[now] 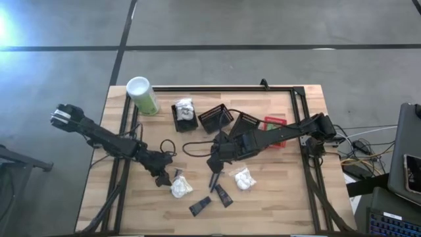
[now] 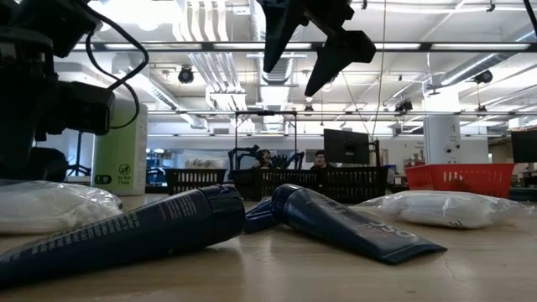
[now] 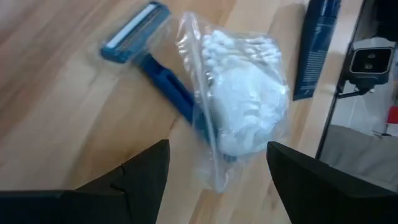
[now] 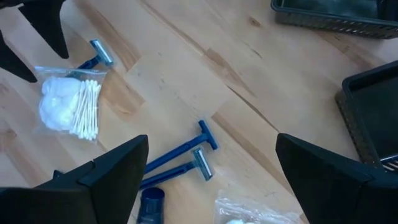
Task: Pick & Place Travel size toiletries
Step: Put the cotton pack into the left black bin
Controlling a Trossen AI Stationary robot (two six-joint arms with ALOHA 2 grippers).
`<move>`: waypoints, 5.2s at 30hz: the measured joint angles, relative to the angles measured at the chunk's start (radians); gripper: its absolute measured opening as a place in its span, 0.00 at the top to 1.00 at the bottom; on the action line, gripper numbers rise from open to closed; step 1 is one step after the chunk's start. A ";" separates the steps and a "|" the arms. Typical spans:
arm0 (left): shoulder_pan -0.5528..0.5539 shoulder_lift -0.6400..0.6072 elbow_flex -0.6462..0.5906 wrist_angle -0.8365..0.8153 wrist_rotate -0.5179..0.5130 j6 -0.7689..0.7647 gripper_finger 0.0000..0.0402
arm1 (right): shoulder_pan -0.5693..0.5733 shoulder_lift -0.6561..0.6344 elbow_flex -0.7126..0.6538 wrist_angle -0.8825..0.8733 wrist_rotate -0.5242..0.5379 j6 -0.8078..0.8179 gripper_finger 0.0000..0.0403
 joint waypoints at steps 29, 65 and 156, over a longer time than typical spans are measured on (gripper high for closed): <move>0.000 0.146 0.001 0.185 0.092 -0.008 0.32 | 0.000 0.000 -0.018 0.001 0.000 0.008 0.14; 0.001 -0.023 0.009 0.199 0.023 0.158 0.99 | 0.000 0.000 -0.035 0.012 -0.019 0.011 0.31; 0.015 0.059 0.847 -0.907 -1.097 1.554 0.99 | -0.133 -0.099 -0.033 0.574 -0.060 -0.529 0.20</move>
